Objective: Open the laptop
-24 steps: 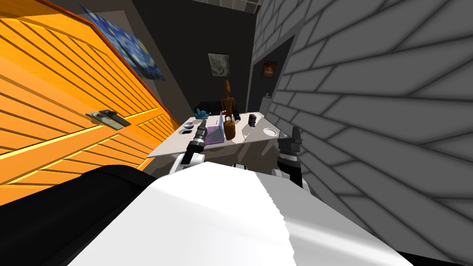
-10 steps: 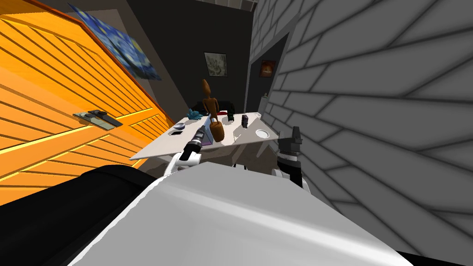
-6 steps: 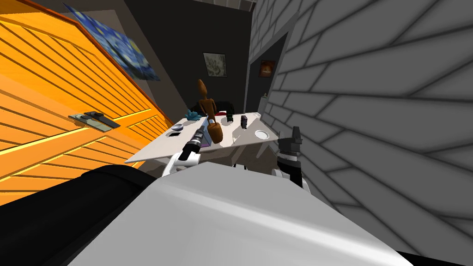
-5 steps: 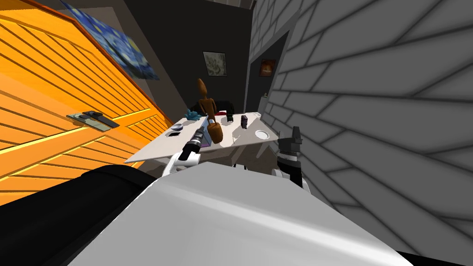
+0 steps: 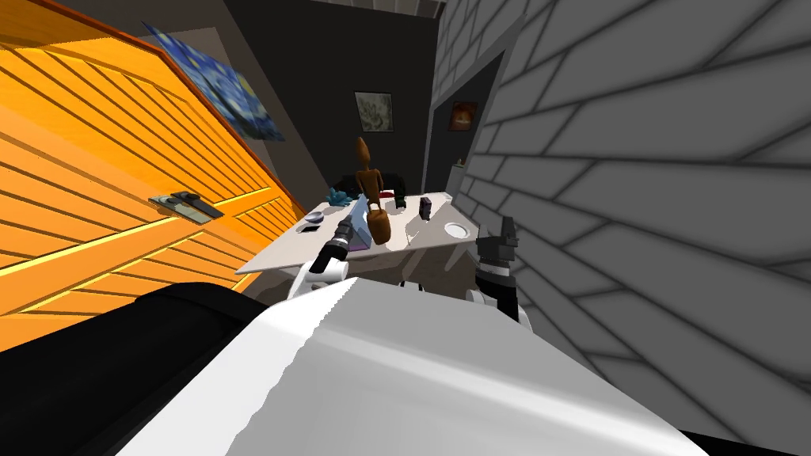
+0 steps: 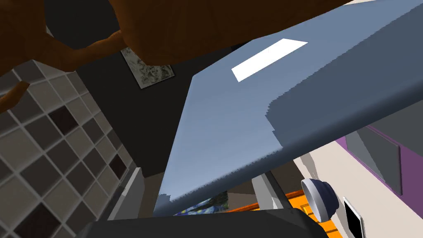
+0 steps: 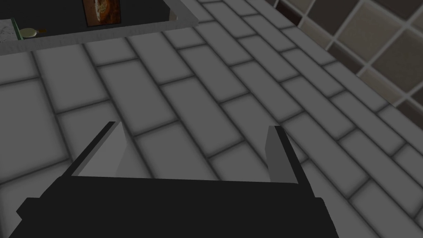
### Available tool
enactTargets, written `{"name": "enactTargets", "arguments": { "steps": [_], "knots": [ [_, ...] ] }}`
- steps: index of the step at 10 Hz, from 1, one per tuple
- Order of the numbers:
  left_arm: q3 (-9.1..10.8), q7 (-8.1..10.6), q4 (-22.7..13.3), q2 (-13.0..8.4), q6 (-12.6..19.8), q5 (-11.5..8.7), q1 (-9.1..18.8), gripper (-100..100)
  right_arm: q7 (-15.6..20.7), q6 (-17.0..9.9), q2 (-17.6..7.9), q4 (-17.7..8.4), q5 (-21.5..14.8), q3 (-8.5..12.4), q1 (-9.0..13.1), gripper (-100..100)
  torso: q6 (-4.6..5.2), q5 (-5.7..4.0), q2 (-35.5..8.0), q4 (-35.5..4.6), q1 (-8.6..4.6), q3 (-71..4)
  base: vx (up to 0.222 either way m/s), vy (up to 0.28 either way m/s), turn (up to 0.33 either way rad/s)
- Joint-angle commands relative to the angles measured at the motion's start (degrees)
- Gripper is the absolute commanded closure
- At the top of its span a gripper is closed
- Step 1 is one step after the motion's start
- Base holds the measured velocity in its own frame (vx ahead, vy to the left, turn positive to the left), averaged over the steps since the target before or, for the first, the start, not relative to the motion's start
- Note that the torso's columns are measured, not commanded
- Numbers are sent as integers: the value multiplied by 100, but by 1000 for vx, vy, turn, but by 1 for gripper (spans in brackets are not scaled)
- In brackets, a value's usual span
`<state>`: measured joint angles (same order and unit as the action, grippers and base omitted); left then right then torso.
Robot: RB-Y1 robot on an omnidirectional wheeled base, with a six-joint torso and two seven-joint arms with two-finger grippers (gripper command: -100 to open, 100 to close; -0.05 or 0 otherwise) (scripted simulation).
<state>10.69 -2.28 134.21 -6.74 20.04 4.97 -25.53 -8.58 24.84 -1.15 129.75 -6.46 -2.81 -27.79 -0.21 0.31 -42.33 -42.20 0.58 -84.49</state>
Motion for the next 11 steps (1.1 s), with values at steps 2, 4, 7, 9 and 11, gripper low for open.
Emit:
{"name": "enactTargets", "arguments": {
  "steps": [2,4,7,9,11],
  "knots": [
    [-6,221,-90,149,-79,-192,85,100,0,0,0,0,0,0,0,0,8,-6,15,8,-28,-8,-28,75,32],
    [-29,508,-509,378,-366,-457,261,100,0,0,1,0,0,-1,0,0,31,-28,22,3,-66,-18,-43,95,67],
    [-60,775,-926,601,-641,-716,436,100,0,0,0,0,0,-1,0,0,35,-26,23,0,-59,-18,-48,106,44],
    [-81,953,-1204,750,-824,-888,552,100,0,0,1,0,0,-1,0,0,37,-28,24,3,-73,-18,-38,94,41],
    [-102,1131,-1482,898,-1007,-1060,668,100,0,0,1,0,0,-1,0,0,32,-33,17,-5,-68,-17,-49,90,37]
  ]
}}
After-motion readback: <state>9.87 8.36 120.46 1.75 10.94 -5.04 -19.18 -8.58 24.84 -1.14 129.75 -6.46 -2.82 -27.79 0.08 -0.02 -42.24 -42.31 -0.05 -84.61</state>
